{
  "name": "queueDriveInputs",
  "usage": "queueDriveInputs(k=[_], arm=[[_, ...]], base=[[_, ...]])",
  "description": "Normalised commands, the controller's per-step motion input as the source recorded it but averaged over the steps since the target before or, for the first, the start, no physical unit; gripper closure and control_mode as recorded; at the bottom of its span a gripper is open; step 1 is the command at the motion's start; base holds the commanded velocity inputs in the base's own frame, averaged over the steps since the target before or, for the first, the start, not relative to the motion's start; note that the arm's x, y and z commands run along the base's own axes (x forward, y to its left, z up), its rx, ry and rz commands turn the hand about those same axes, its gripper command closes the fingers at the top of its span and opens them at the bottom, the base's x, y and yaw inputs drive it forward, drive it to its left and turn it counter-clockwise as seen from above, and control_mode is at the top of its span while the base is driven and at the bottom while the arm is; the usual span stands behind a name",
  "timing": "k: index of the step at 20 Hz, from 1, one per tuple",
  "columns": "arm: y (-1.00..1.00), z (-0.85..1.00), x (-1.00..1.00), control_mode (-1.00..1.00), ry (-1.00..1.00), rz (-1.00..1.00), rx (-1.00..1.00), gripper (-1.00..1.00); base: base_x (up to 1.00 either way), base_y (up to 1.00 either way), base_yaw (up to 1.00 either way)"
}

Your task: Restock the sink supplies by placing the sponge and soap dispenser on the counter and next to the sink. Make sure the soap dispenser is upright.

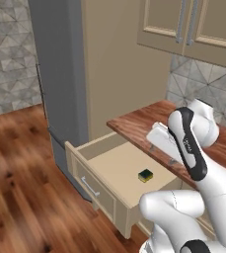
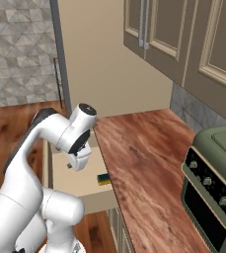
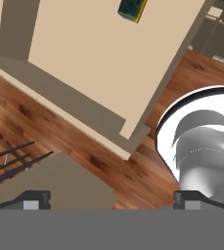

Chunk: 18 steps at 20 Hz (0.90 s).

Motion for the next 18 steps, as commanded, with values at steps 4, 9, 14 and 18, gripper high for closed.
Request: queueDriveInputs(k=[4,9,14,18], arm=[[0.05,-0.97,0.8,-1.0,0.19,-0.04,0.03,-1.0],[0.2,-0.96,0.81,-1.0,0.23,-0.09,0.0,-1.0],[0.16,-0.53,0.53,-1.0,0.12,-0.07,0.0,-1.0],[0.24,-0.51,0.46,-1.0,0.11,-0.04,-0.02,-1.0]], base=[[0.0,0.0,0.0],[0.0,0.0,0.0],[0.0,0.0,0.0],[0.0,0.0,0.0]])
